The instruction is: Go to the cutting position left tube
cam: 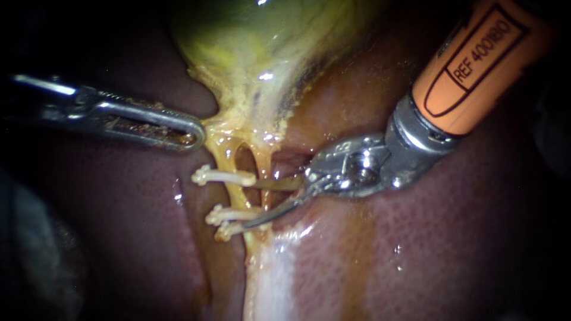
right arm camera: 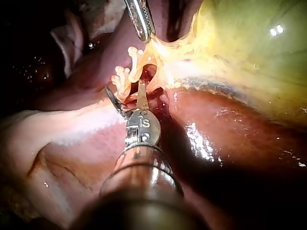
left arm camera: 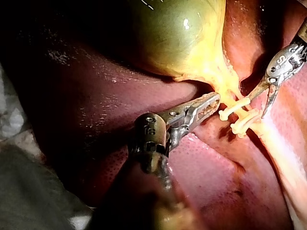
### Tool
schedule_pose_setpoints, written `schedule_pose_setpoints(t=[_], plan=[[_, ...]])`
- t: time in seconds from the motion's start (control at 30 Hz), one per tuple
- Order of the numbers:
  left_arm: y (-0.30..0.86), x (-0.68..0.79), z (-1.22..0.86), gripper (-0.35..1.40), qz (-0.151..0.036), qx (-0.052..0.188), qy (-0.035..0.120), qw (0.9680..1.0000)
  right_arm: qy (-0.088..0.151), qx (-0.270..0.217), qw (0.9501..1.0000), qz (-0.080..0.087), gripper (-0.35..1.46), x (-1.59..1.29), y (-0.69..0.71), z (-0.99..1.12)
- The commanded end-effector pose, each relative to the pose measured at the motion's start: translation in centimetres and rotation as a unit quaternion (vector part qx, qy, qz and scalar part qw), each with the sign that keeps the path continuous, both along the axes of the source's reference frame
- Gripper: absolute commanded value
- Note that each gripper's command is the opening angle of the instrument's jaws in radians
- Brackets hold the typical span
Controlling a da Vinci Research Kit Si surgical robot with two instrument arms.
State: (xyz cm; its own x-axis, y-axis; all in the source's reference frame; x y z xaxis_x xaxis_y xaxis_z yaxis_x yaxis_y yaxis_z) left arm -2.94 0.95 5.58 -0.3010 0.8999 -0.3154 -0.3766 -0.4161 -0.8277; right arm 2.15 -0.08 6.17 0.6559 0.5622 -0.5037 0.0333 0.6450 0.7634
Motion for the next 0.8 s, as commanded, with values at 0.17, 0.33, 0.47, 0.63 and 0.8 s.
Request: schedule_pose_setpoints(t=[0.17, 0.33, 0.47, 0.63, 0.8], plan=[[0.0, 0.0, 0.0, -0.35, 0.0, 0.0, 0.0, 1.0, 0.0, -0.005, 1.0, 0.001, 1.42, -0.04, -0.02, 0.14], [-0.01, 0.0, 0.0, -0.35, 0.0, 0.0, 0.0, 1.0, 0.007, -0.002, 1.0, 0.006, 1.42, -0.01, -0.01, 0.21], [-0.01, 0.0, -0.01, -0.35, 0.0, 0.0, 0.0, 1.0, 0.021, 0.001, 0.9997, 0.014, 1.42, 0.06, -0.01, 0.22], [-0.01, 0.0, -0.01, -0.35, 0.0, 0.0, 0.0, 1.0, 0.036, 0.014, 0.999, 0.024, 1.43, 0.19, -0.03, 0.24], [-0.01, 0.0, -0.01, -0.35, 0.0, 0.0, 0.0, 1.0, 0.04, 0.024, 0.9985, 0.028, 1.43, 0.31, -0.1, 0.29]])
